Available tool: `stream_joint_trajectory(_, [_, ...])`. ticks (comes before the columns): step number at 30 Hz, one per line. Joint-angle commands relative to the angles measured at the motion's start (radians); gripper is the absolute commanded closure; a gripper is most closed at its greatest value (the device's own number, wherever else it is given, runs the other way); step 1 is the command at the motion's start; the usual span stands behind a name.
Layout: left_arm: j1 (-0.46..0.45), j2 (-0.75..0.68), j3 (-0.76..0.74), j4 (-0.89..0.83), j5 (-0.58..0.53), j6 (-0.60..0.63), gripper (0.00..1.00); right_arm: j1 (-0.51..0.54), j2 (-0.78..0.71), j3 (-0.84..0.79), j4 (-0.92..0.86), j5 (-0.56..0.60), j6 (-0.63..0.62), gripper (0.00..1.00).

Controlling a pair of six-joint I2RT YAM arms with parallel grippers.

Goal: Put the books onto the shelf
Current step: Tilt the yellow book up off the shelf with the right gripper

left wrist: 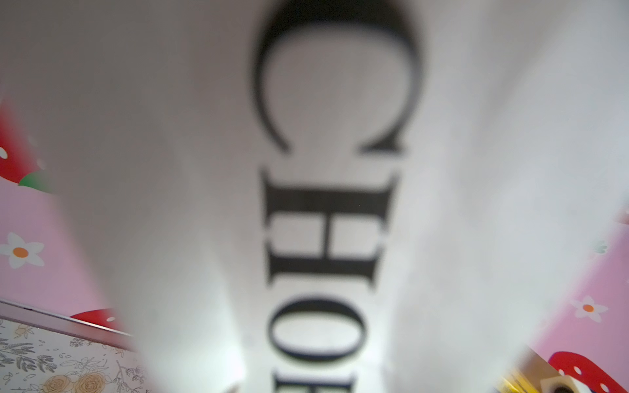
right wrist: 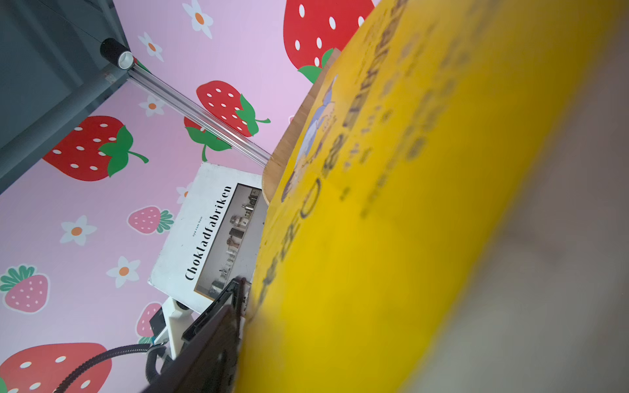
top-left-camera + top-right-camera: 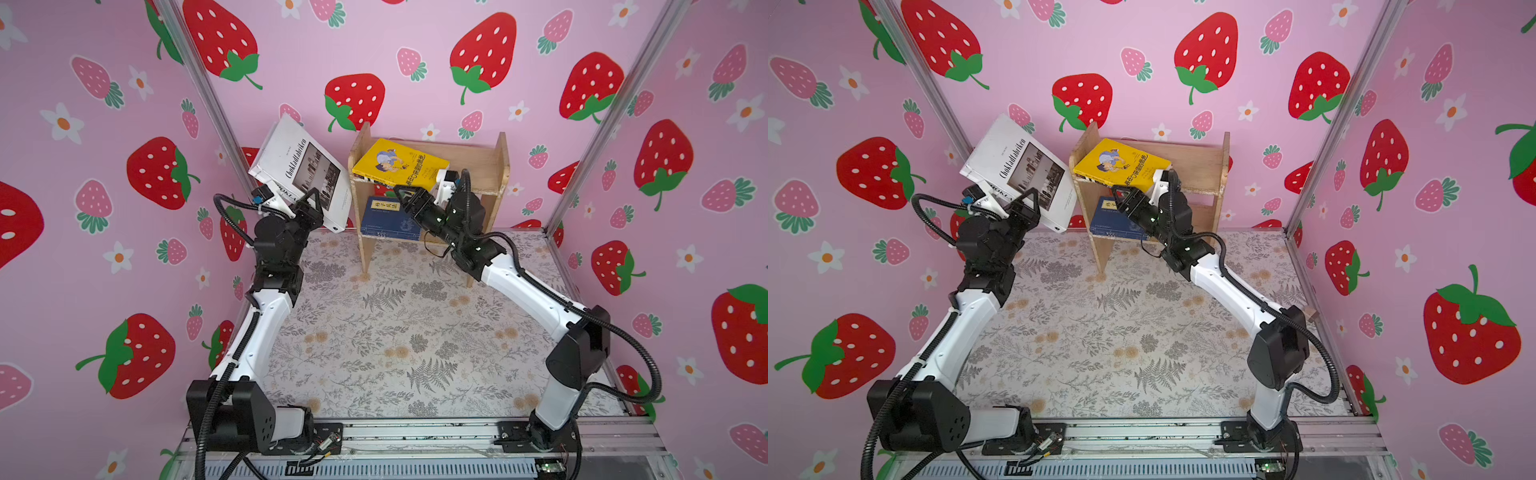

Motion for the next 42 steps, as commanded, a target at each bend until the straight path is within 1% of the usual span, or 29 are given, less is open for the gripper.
stream_joint_trajectory(1, [-0.039,-0.052,-0.002,0.083,0.16,-0.03,0.93,-0.013,-0.039,-0.022,0.105,-0.004,0.039,0.37])
stream_joint_trajectory(2, [-0.04,-0.053,-0.003,0.081,0.157,-0.027,0.93,-0.016,-0.043,-0.03,0.116,-0.008,0.044,0.38])
stream_joint_trajectory(5, [-0.039,-0.053,-0.005,0.077,0.151,-0.024,0.93,-0.027,-0.063,-0.06,0.143,-0.006,0.058,0.38])
stream_joint_trajectory(11, [-0.04,-0.053,-0.01,0.077,0.148,-0.03,0.93,-0.038,-0.104,-0.13,0.203,0.073,0.079,0.41])
stream_joint_trajectory(17, [-0.039,-0.058,-0.012,0.069,0.147,-0.024,0.93,-0.059,-0.088,-0.102,0.225,0.056,0.106,0.44])
stream_joint_trajectory(19, [-0.04,-0.061,-0.015,0.069,0.141,-0.021,0.93,-0.06,-0.082,-0.085,0.201,0.055,0.106,0.48])
stream_joint_trajectory(20, [-0.039,-0.062,-0.017,0.067,0.137,-0.021,0.93,-0.06,-0.078,-0.083,0.197,0.053,0.109,0.52])
stream_joint_trajectory(24, [-0.04,-0.068,-0.021,0.069,0.133,-0.02,0.93,-0.063,-0.065,-0.065,0.161,0.05,0.12,0.54])
stream_joint_trajectory(27, [-0.041,-0.071,-0.023,0.07,0.132,-0.022,0.93,-0.063,-0.065,-0.073,0.158,0.052,0.127,0.62])
stream_joint_trajectory(29, [-0.04,-0.074,-0.025,0.069,0.131,-0.021,0.93,-0.064,-0.071,-0.09,0.167,0.068,0.135,0.63])
stream_joint_trajectory(32, [-0.04,-0.083,-0.028,0.063,0.128,-0.015,0.93,-0.066,-0.085,-0.141,0.218,0.094,0.158,0.72])
stream_joint_trajectory(36, [-0.04,-0.105,-0.028,0.042,0.118,0.003,0.93,-0.068,-0.104,-0.179,0.276,0.107,0.157,0.84])
stream_joint_trajectory(42, [-0.032,-0.173,-0.032,-0.036,0.04,0.058,0.93,-0.069,-0.142,-0.191,0.324,0.079,0.115,0.88])
